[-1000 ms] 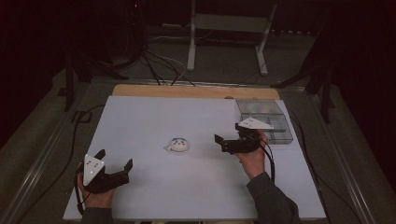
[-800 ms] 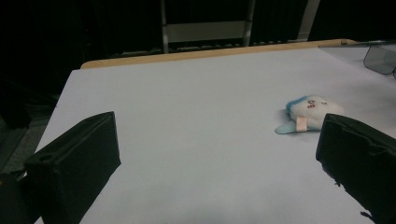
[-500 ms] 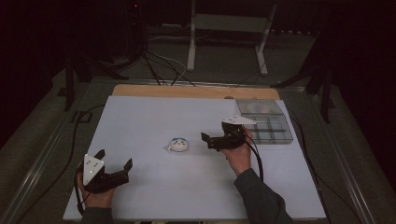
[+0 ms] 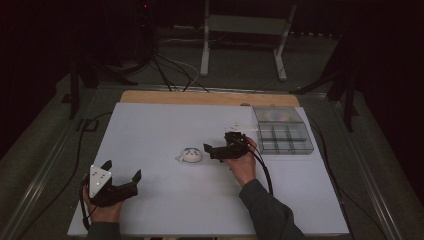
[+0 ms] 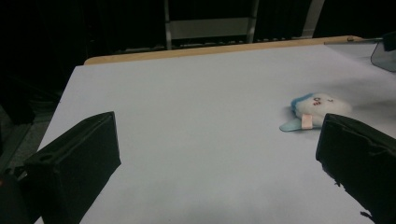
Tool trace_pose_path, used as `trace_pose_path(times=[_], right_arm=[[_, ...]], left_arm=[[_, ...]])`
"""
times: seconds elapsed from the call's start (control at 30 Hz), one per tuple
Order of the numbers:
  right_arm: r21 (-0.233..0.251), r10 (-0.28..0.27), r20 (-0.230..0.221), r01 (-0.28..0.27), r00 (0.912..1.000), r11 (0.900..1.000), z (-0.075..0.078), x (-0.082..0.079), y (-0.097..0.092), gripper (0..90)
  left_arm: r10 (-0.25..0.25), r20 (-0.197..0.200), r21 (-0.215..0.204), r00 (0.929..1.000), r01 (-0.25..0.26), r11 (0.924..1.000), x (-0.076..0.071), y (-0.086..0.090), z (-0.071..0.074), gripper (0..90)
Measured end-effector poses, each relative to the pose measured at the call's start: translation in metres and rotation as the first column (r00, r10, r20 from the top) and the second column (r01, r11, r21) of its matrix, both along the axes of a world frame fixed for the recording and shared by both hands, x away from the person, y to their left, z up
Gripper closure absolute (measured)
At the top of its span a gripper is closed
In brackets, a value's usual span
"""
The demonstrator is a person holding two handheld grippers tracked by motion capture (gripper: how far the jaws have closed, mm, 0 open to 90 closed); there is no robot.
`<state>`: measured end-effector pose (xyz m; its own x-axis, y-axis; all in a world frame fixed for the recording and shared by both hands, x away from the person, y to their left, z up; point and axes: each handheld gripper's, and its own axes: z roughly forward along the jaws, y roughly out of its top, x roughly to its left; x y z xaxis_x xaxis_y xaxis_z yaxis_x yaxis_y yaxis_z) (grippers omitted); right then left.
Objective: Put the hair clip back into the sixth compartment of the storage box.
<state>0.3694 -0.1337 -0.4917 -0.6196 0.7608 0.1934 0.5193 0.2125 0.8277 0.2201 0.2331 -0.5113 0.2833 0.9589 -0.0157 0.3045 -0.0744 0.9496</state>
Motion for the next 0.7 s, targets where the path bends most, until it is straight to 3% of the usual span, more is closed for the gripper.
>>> trace_pose_path(times=[0.23, 0.7], right_arm=[[-0.012, 0.026, -0.019, -0.026, 0.9995, 0.9996, -0.01, 0.004, 0.018, 0.0], [-0.01, 0.062, -0.064, -0.063, 0.996, 0.998, -0.027, 0.009, 0.034, 3.0]], left_arm=[[0.003, -0.001, 0.0, 1.0, -0.003, 1.0, 0.0, 0.0, 0.0, 0.7], [0.005, -0.001, 0.004, 1.0, -0.005, 1.0, 0.0, 0.0, 0.0, 0.7]])
